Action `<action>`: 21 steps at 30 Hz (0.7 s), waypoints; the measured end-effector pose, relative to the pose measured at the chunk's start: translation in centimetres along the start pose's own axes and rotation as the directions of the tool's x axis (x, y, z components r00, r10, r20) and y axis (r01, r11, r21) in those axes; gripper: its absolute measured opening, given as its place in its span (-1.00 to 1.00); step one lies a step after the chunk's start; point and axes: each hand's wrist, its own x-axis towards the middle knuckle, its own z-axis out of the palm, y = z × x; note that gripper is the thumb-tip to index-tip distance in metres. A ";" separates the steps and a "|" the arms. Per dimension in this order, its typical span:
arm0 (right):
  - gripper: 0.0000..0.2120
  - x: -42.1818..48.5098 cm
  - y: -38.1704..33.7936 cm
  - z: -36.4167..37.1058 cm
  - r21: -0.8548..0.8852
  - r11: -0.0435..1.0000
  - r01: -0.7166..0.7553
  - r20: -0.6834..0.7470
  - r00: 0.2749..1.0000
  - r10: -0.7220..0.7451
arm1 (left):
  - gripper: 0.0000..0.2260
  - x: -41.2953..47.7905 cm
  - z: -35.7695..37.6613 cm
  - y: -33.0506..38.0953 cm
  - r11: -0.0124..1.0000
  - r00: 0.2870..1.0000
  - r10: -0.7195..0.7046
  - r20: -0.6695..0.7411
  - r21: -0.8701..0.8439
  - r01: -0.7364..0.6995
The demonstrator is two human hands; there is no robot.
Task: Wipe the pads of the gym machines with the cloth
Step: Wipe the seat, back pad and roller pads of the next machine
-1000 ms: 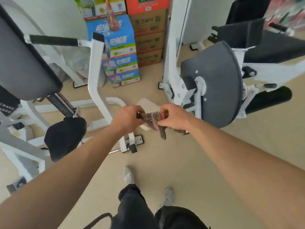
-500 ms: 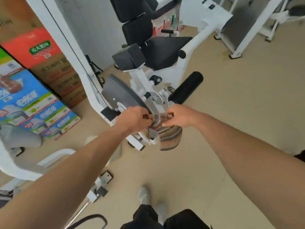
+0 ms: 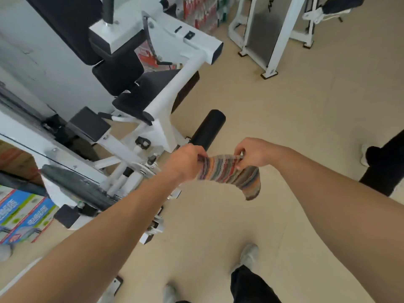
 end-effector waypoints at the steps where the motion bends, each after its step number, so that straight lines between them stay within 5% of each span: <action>1: -0.70 0.5 1.6 -1.3 0.018 1.000 0.008 0.000 1.000 -0.008 | -0.82 1.6 0.4 1.1 1.000 1.000 -0.013 -0.009 -0.019 0.013; 12: -0.79 8.5 12.5 -13.8 0.010 0.998 0.058 -0.098 0.994 -0.057 | -0.95 16.8 -0.1 10.1 0.921 0.970 -0.243 0.026 -0.306 0.239; 21: -0.70 22.8 15.9 -26.5 -0.108 0.989 0.099 0.044 0.995 -0.094 | -0.86 33.7 -3.5 12.1 0.665 0.904 -0.395 0.165 -0.628 0.405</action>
